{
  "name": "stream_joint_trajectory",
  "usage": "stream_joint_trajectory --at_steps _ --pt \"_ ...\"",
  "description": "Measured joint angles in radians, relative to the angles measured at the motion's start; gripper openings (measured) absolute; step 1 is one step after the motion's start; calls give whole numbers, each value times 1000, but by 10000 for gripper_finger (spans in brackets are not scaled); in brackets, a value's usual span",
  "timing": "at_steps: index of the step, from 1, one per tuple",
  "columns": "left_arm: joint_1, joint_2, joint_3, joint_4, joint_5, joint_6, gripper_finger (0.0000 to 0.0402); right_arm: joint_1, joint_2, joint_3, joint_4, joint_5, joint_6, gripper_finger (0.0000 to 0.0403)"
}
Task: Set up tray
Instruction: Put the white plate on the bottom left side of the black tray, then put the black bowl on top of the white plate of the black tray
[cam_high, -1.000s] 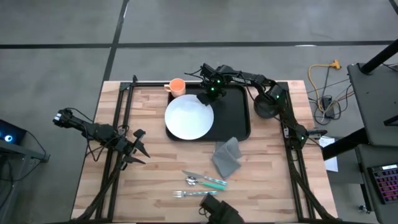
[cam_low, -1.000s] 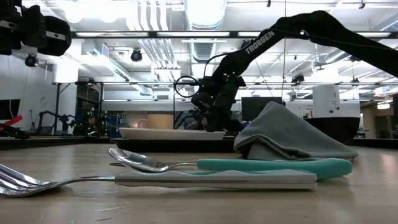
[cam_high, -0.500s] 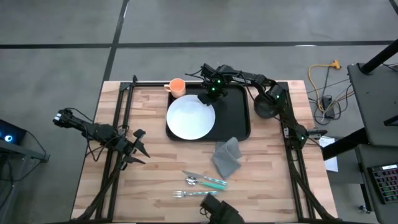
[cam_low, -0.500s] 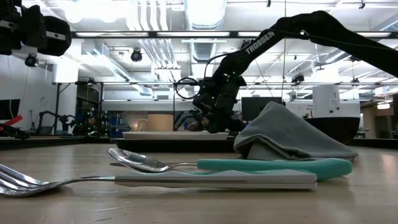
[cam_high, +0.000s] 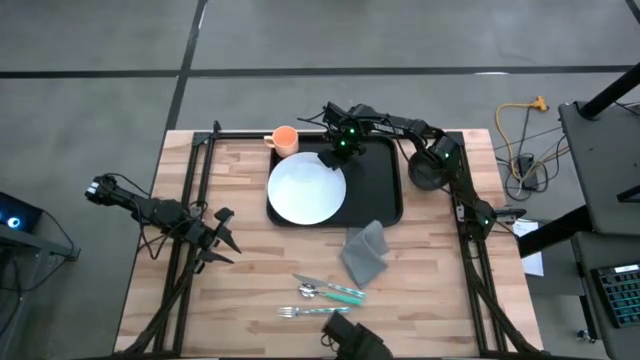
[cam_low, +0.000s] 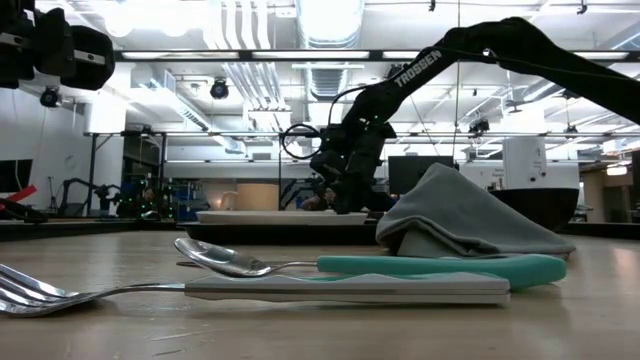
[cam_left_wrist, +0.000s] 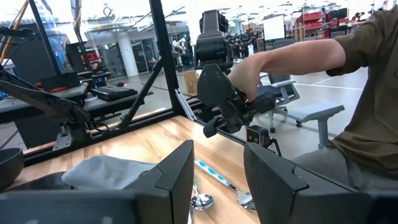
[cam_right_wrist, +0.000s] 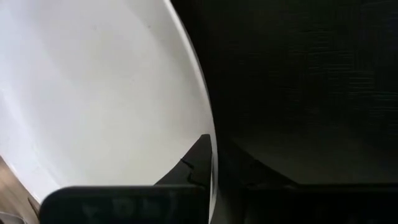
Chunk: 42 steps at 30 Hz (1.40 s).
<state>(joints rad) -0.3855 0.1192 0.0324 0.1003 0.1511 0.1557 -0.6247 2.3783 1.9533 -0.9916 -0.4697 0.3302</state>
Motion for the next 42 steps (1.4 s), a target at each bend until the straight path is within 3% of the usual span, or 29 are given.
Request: stream_joint_trajectory --at_steps 23,36,42 --pt "0 0 0 0 0 0 122 -17 0 27 -80 -2 -38 103" --pt "0 0 0 0 0 0 122 -57 0 209 -320 0 -94 104" --pt "0 0 0 0 0 0 122 -59 0 305 -315 0 -105 98"
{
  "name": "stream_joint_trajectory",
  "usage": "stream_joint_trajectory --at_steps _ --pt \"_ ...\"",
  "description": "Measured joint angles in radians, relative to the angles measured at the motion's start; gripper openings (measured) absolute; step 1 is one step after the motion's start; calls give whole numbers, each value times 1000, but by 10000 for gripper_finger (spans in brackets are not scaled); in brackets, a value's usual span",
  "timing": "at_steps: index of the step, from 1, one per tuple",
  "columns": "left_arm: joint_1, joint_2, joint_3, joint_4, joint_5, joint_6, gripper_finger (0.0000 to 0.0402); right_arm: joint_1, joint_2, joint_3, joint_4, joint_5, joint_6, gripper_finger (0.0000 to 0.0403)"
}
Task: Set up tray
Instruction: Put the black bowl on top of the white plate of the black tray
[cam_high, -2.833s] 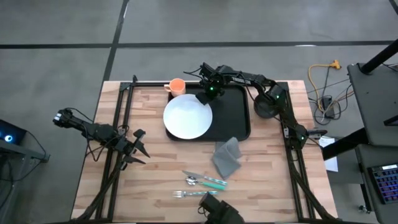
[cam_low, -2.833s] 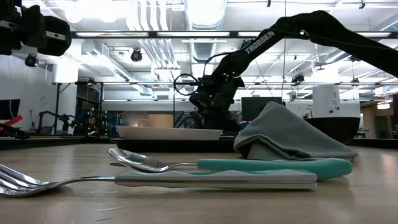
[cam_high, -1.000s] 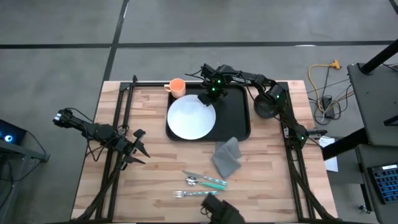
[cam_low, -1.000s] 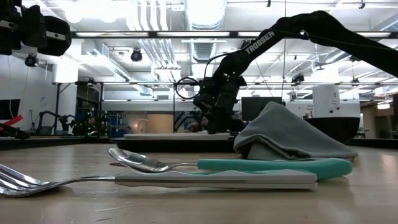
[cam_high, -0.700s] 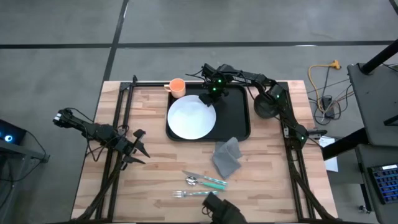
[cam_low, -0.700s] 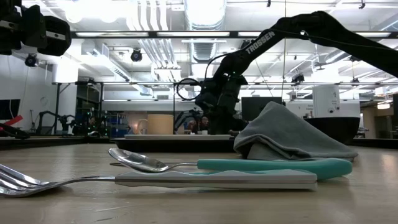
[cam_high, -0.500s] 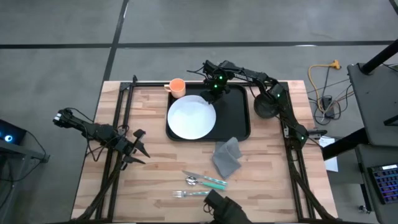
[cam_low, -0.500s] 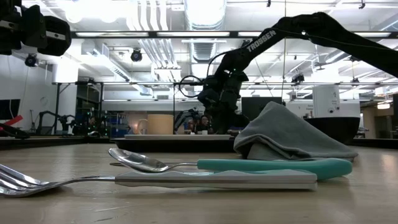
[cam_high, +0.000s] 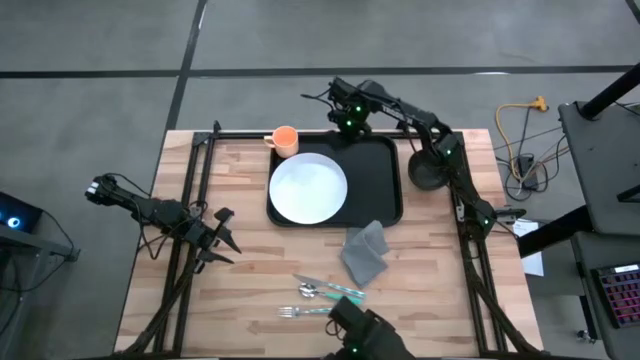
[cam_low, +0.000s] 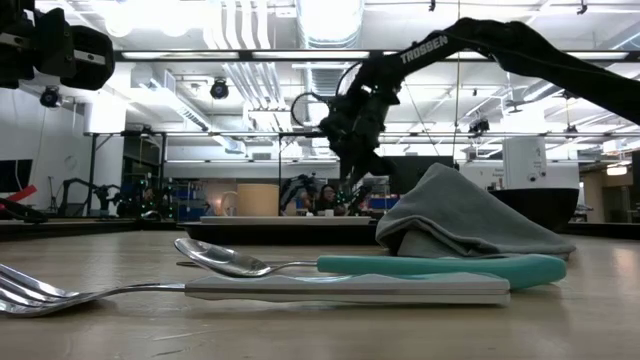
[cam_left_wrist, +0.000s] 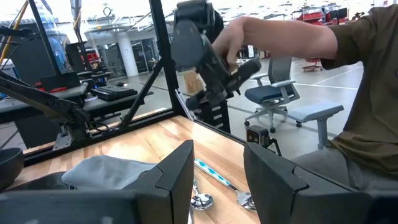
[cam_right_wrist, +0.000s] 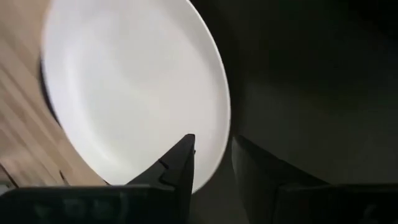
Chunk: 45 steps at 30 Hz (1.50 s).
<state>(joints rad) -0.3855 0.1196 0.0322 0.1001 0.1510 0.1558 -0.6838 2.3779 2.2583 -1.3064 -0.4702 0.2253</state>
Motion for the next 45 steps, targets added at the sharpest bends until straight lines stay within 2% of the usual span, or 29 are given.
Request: stream_joint_trajectory --at_steps 6,7,11,13,15,18,25,30,35,38,45 --pt "0 0 0 0 0 0 122 0 -3 94 -64 14 45 100" --pt "0 0 0 0 0 0 122 0 -4 99 -102 58 54 100" --pt "0 0 0 0 0 0 122 1 -30 94 -244 437 115 98" --pt "0 0 0 0 0 0 122 1 -52 90 -270 561 136 96" --pt "0 0 0 0 0 0 122 -1 -84 69 -256 542 135 94" --pt "0 0 0 0 0 0 122 4 -114 55 -221 426 138 93" --pt "0 0 0 0 0 0 122 -2 -168 -69 -265 452 227 95" --pt "0 0 0 0 0 0 122 -1 -259 -269 -197 485 244 88" --pt "0 0 0 0 0 0 122 -24 -438 -513 13 416 288 83" --pt "0 0 0 0 0 0 122 -41 -527 -652 38 402 309 81" --pt "0 0 0 0 0 0 122 -58 -719 -904 102 448 354 86"
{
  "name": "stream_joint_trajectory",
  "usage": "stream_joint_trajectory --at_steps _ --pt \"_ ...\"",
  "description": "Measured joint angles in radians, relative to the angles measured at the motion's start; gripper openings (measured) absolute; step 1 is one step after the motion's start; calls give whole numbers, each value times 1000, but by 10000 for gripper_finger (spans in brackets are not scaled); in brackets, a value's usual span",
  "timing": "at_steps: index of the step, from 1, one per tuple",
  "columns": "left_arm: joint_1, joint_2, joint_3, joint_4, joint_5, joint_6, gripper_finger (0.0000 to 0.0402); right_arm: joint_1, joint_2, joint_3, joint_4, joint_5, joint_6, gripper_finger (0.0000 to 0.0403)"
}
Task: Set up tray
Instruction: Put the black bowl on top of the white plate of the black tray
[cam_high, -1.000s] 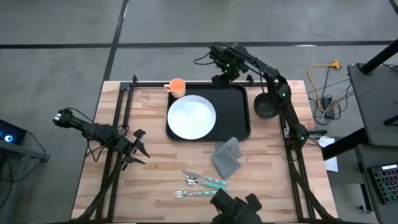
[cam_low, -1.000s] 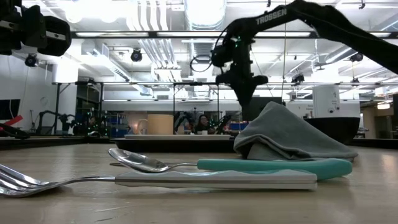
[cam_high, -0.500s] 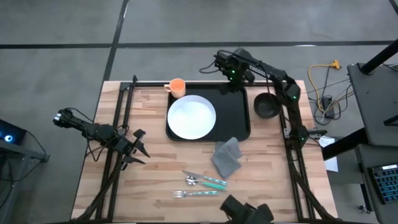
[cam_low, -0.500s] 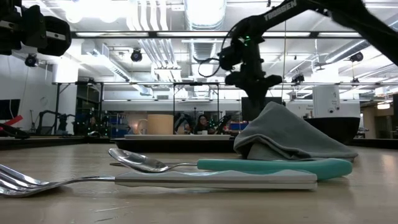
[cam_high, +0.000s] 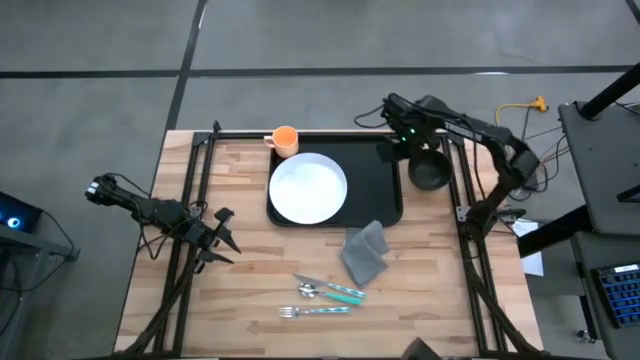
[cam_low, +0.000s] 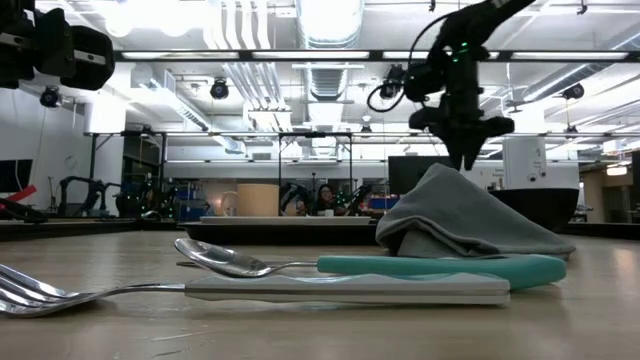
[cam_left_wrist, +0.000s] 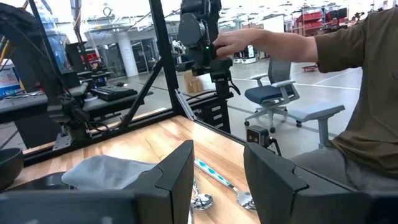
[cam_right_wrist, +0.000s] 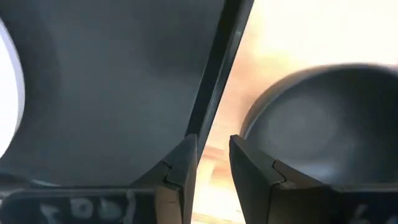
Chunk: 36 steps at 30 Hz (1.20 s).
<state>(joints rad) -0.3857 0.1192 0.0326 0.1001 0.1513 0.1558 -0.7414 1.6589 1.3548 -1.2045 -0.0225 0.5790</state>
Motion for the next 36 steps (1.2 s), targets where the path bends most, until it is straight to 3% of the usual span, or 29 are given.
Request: stream_joint_trajectory --at_steps 11,36 --pt "0 0 0 0 0 0 122 -8 -104 -199 72 -9 15 79" --pt "0 0 0 0 0 0 122 -12 -98 -353 195 -1 -78 71"
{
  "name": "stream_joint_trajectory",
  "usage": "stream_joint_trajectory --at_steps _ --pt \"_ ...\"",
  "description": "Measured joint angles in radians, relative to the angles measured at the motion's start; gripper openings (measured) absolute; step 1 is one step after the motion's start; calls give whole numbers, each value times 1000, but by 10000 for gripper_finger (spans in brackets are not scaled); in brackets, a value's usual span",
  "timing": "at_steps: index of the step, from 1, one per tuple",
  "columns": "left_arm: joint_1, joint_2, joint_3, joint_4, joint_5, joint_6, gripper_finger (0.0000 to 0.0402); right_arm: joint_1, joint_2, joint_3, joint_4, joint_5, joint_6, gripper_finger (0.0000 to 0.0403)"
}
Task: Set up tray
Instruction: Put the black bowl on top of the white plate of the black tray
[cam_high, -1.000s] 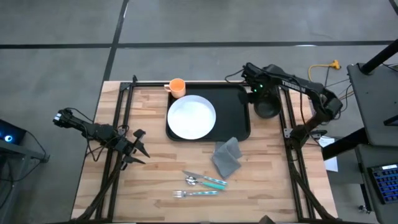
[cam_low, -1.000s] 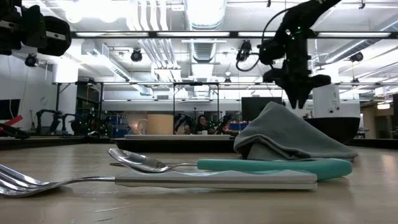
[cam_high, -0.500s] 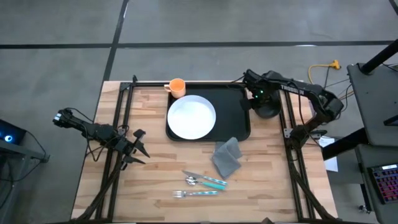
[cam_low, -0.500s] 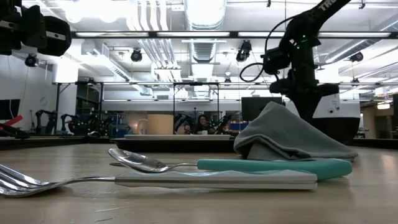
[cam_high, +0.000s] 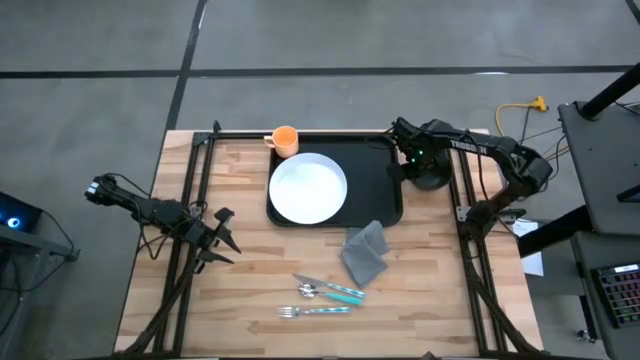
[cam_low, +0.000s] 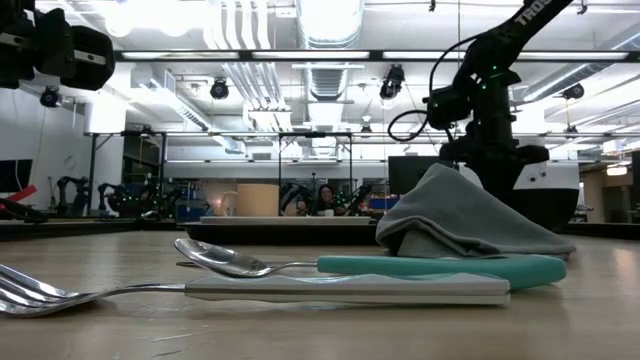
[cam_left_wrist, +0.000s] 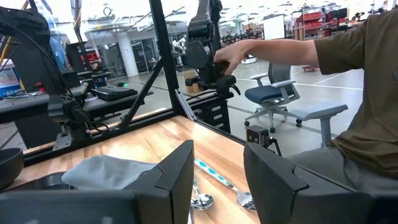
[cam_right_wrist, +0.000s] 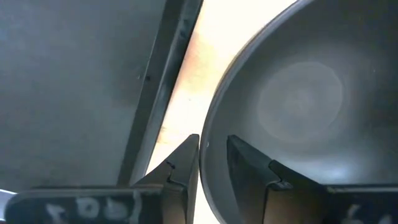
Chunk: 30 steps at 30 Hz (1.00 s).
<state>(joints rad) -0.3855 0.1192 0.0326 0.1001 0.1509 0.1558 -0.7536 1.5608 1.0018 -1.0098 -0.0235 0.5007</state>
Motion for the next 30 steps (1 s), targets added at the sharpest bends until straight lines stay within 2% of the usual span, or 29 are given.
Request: stream_joint_trajectory --at_steps 12,16,19,25,30 --pt "0 0 0 0 0 0 122 1 0 4 7 0 1 73" --pt "0 0 0 0 0 0 122 1 0 3 4 -2 -26 53" --pt "0 0 0 0 0 0 122 1 0 3 2 -3 -64 18" --pt "0 0 0 0 0 0 122 2 0 21 -13 1 -77 10" --pt "0 0 0 0 0 0 122 35 0 67 -15 -2 -193 8"
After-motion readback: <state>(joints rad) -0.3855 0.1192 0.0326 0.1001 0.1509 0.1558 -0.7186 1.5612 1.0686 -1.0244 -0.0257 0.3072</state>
